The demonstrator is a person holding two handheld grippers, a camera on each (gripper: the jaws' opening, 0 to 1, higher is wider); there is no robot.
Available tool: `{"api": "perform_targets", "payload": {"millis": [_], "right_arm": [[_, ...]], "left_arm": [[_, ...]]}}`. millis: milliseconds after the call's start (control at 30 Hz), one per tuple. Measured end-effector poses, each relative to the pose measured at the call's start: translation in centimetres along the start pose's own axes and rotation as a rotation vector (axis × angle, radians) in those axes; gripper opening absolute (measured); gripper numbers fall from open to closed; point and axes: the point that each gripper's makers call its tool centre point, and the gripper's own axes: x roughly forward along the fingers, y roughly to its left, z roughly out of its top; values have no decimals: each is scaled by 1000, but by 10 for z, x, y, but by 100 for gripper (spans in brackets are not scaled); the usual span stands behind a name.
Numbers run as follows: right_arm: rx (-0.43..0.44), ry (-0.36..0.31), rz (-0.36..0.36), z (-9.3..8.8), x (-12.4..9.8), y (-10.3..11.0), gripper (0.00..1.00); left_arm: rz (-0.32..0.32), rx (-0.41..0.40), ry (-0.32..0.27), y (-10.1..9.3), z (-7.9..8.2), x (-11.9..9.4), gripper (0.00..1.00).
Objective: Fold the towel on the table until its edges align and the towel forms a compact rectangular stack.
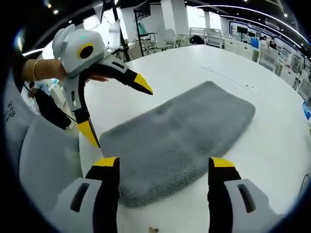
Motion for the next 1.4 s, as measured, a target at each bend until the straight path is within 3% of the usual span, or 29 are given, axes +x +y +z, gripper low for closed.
{"api": "perform_targets", "payload": {"millis": [233,500,567,633,900,1067,1233,1400], "right_arm": [[-59,26,34,-8,2,15,64],[-178,83,84,-17,10,36,63],[-201,102,90,-21,11,40,63],[-223,115,102,-24,12,44,62],[-315,163,148,-35,18,53,56],[-374,198,176,-45,21,58,53],[-406,213,183,-50,24,60,54],[-497,242,170,-56,23,61,54]], "left_arm": [[-31,53,34,-17,-8,3,90],[-52,106,68,-32,-16,7,87],[-53,123,77,-35,-18,7,85],[-35,197,81,-34,-18,6,80],[-56,259,92,-46,-20,9,71],[-71,345,87,-53,-18,11,54],[-84,354,97,-58,-21,14,51],[-97,391,122,-62,-30,17,46]]}}
